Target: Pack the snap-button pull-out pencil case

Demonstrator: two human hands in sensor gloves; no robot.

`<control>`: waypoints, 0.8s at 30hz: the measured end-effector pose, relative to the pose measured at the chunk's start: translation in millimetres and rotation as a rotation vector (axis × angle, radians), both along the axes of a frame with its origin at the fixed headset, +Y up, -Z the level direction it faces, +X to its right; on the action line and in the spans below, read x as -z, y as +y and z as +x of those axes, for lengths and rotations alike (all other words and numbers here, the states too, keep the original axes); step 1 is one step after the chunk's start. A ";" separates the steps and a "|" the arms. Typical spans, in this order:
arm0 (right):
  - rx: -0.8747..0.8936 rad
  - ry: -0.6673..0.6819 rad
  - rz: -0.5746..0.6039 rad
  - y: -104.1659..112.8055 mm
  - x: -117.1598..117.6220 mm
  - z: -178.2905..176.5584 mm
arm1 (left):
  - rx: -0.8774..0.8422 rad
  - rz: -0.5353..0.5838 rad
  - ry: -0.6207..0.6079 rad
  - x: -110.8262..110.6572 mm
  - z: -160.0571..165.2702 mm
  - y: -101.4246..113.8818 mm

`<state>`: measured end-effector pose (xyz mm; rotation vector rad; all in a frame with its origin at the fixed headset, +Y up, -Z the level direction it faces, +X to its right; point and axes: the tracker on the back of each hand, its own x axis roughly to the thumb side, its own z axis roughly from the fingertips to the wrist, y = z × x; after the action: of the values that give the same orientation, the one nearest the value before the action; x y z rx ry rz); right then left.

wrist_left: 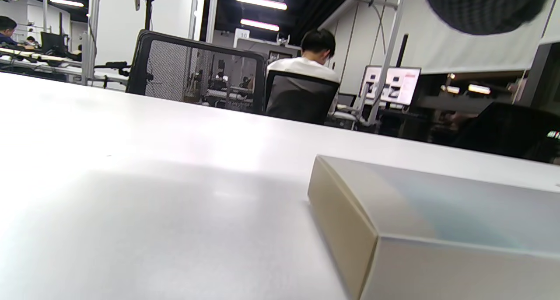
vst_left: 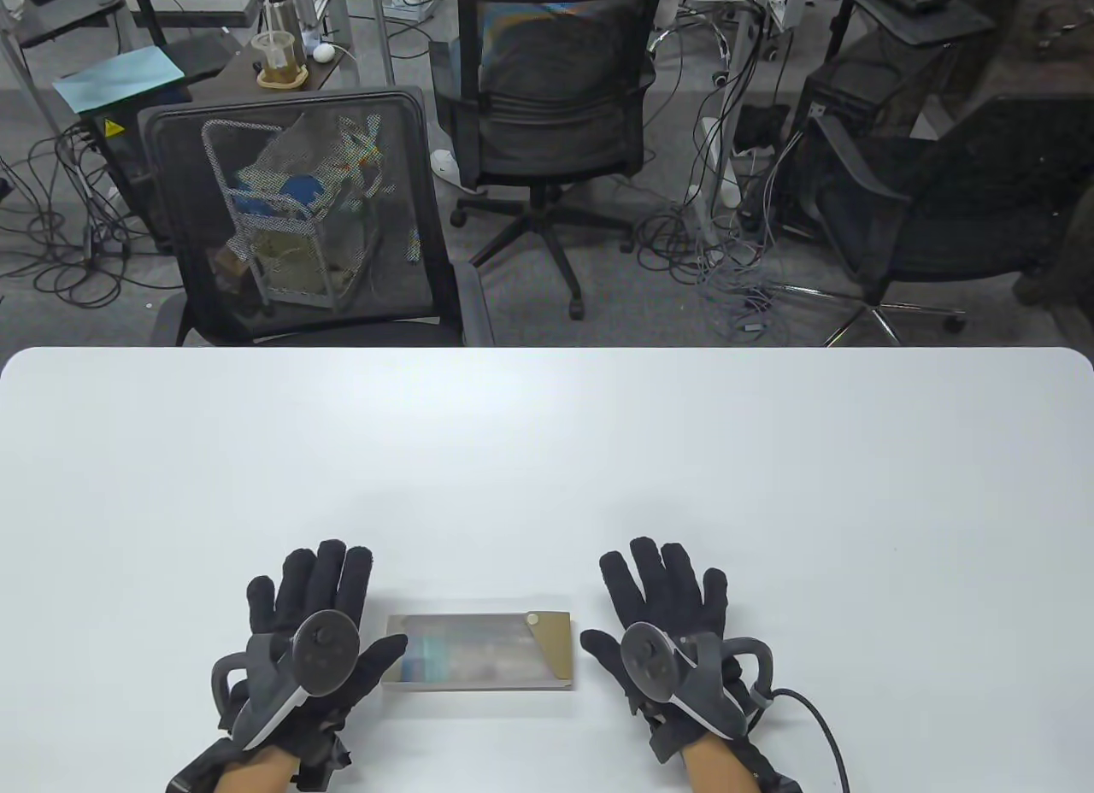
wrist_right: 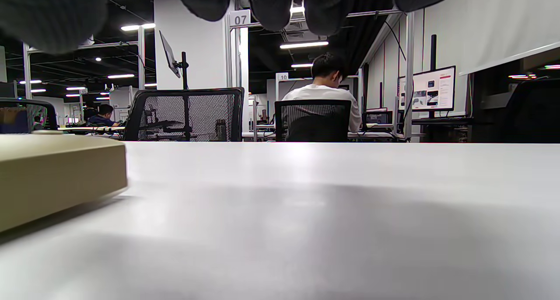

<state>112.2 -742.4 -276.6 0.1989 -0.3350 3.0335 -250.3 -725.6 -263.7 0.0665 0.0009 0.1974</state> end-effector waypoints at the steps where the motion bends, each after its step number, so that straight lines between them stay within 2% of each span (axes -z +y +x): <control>1: -0.001 0.000 -0.002 0.6 -0.4 0.2 | -0.011 0.004 -0.020 -0.1 1.3 -1.4; 24: 0.039 0.022 0.003 0.4 -2.8 -0.5 | 0.064 0.032 -0.015 -1.3 6.3 -3.9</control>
<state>111.7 -742.1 -273.8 0.2232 -0.3379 2.9901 -244.0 -729.6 -262.3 0.0967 -0.0192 0.1336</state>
